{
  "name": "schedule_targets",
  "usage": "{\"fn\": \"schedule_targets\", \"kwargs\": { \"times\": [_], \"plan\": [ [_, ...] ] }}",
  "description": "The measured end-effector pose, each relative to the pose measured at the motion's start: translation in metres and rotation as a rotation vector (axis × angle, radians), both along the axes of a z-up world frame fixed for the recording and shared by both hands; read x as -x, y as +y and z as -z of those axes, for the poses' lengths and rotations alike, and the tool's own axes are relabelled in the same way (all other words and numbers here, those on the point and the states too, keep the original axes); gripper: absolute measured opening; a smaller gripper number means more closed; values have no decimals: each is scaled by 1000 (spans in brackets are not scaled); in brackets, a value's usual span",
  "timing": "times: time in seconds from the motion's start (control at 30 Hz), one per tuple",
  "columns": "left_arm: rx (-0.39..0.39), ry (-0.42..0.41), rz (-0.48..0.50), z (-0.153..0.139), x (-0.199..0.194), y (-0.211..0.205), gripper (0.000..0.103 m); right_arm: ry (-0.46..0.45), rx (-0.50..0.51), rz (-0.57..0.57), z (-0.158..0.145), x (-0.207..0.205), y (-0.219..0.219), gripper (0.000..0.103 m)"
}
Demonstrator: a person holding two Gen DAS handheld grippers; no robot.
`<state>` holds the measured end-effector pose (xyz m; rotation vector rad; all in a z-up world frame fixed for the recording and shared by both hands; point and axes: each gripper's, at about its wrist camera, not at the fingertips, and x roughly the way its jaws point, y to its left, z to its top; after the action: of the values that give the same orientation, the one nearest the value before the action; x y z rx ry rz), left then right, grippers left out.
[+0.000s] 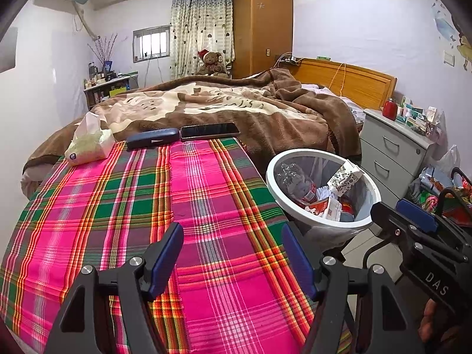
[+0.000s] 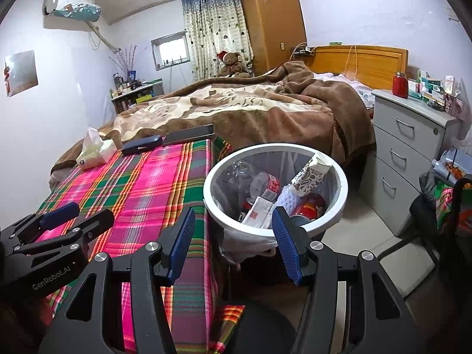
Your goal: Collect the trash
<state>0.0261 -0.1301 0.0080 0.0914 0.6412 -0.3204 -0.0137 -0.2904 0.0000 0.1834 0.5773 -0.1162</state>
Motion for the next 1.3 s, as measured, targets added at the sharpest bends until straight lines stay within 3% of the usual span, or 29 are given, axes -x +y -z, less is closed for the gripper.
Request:
{"fn": "schedule_targets", "kwargs": {
  "times": [1.3],
  "plan": [
    [0, -6, -7, -2, 5, 3, 69, 0, -2, 7, -2, 1, 3, 56]
  ]
}}
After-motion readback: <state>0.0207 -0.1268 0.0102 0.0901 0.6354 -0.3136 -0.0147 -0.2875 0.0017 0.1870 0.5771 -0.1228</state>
